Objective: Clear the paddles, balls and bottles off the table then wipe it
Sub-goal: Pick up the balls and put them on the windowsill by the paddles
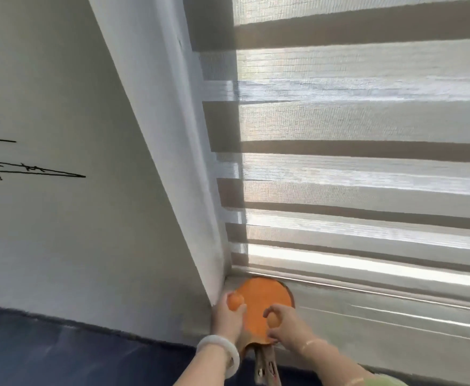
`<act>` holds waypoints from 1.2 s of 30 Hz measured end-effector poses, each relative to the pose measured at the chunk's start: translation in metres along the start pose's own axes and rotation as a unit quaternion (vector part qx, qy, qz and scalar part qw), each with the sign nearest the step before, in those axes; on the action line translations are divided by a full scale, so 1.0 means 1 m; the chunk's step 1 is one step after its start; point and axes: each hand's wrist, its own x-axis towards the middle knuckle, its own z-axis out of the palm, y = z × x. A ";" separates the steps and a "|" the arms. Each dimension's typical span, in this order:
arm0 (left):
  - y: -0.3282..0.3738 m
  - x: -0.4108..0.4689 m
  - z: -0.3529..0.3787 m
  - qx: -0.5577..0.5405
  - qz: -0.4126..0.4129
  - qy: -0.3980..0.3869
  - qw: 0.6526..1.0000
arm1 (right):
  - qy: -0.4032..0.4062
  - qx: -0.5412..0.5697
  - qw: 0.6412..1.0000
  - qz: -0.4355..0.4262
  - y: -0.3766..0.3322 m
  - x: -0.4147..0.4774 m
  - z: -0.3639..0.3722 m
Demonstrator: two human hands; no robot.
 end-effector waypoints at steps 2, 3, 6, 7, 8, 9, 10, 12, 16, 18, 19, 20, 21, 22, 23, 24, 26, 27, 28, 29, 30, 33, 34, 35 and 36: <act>0.007 0.007 0.006 -0.045 -0.022 0.026 0.998 | -0.010 0.009 1.000 -0.003 0.001 0.011 -0.001; 0.008 0.013 0.010 -0.058 -0.033 0.036 0.997 | -0.009 0.013 1.000 -0.002 0.001 0.016 -0.002; 0.003 0.040 0.022 -0.095 -0.062 0.089 0.989 | 0.004 0.017 1.000 -0.001 0.000 0.032 -0.005; 0.000 0.051 0.026 -0.118 -0.075 0.105 0.985 | 0.010 0.018 1.000 0.000 -0.001 0.037 -0.005; 0.003 0.058 0.028 -0.147 -0.094 0.122 0.977 | 0.014 0.017 1.000 -0.001 -0.001 0.041 -0.006; 0.009 0.059 0.029 -0.162 -0.098 0.128 0.974 | 0.014 0.017 1.000 -0.001 -0.001 0.045 -0.007; 0.010 0.063 0.030 -0.182 -0.103 0.131 0.969 | 0.012 0.016 1.000 -0.002 -0.001 0.049 -0.007; 0.010 0.070 0.033 -0.119 -0.091 0.127 0.981 | 0.012 0.012 1.000 -0.003 0.000 0.056 -0.006; 0.000 0.089 0.044 -0.163 -0.061 0.132 0.976 | 0.024 0.008 1.000 0.010 -0.002 0.064 -0.003; -0.002 0.091 0.045 -0.187 -0.046 0.118 0.974 | 0.027 -0.003 1.000 0.006 -0.001 0.066 -0.001; -0.003 0.092 0.044 -0.197 -0.041 0.117 0.972 | 0.028 -0.007 1.000 0.003 -0.001 0.067 0.000; -0.013 0.099 0.045 -0.192 -0.039 0.110 0.974 | 0.026 -0.011 1.000 0.003 -0.001 0.068 0.000; -0.023 0.107 0.046 -0.202 -0.041 0.097 0.974 | 0.026 -0.014 1.000 0.003 -0.001 0.069 0.000; -0.029 0.111 0.045 -0.203 -0.046 0.080 0.975 | 0.025 -0.016 1.000 0.006 -0.001 0.071 0.000; -0.037 0.116 0.045 -0.203 -0.059 0.066 0.975 | 0.027 -0.012 1.000 0.007 -0.002 0.073 0.000; -0.027 0.106 0.040 -0.191 -0.057 0.055 0.978 | 0.030 -0.009 0.999 0.008 -0.003 0.073 0.000; -0.027 0.104 0.035 -0.180 -0.050 0.043 0.981 | 0.038 -0.001 0.999 0.006 -0.007 0.074 0.000; -0.021 0.098 0.032 -0.182 -0.039 0.043 0.982 | 0.044 0.004 0.999 0.006 -0.010 0.076 0.001; -0.014 0.090 0.029 -0.178 -0.033 0.043 0.982 | 0.049 0.008 0.999 0.008 -0.012 0.076 0.002; -0.009 0.085 0.028 -0.179 -0.028 0.042 0.983 | 0.051 0.012 0.999 0.009 -0.014 0.077 0.003; -0.006 0.081 0.027 -0.174 -0.025 0.041 0.984 | 0.049 0.022 0.999 0.010 -0.015 0.078 0.004; -0.005 0.078 0.023 -0.169 -0.030 0.040 0.984 | 0.051 0.065 0.997 0.010 -0.019 0.082 0.008; -0.004 0.078 0.023 -0.167 -0.029 0.038 0.985 | 0.055 0.075 0.996 0.013 -0.021 0.083 0.009; -0.003 0.077 0.022 -0.161 -0.030 0.038 0.986 | 0.060 0.083 0.995 0.014 -0.025 0.083 0.011; -0.003 0.076 0.022 -0.153 -0.022 0.035 0.987 | 0.061 0.083 0.995 0.016 -0.028 0.084 0.014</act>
